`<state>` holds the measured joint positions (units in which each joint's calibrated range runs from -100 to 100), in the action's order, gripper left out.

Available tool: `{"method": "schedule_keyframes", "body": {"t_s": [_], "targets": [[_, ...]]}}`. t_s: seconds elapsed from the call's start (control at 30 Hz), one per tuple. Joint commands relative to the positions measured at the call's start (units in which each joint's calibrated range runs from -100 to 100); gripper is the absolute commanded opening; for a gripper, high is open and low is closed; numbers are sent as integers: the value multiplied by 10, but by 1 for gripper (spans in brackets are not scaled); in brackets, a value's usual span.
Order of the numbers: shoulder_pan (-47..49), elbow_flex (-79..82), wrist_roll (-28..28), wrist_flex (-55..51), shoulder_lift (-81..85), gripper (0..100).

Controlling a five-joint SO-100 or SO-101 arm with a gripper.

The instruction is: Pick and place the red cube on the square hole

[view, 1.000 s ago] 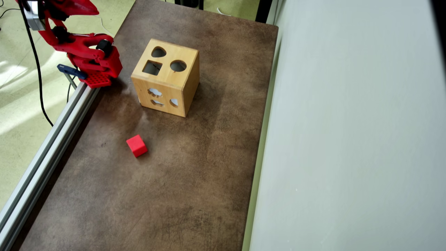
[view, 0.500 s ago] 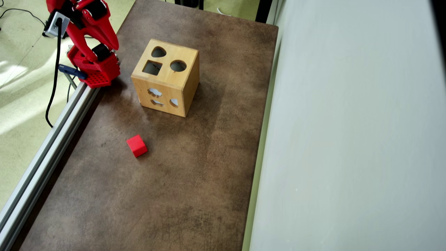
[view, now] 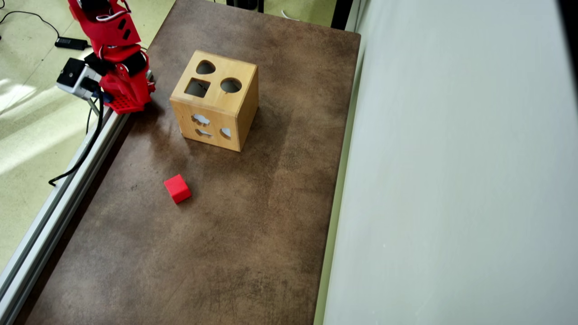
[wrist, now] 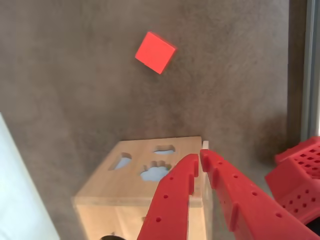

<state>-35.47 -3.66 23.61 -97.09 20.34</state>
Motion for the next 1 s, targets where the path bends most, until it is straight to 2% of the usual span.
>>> {"method": "schedule_keyframes", "body": {"t_s": [0.0,0.8,0.97], "targets": [[3,-24,23,-3,-3,2],[6,-14,24,-4,-14,2],[6,-14,24,-4,-25,10]]}}
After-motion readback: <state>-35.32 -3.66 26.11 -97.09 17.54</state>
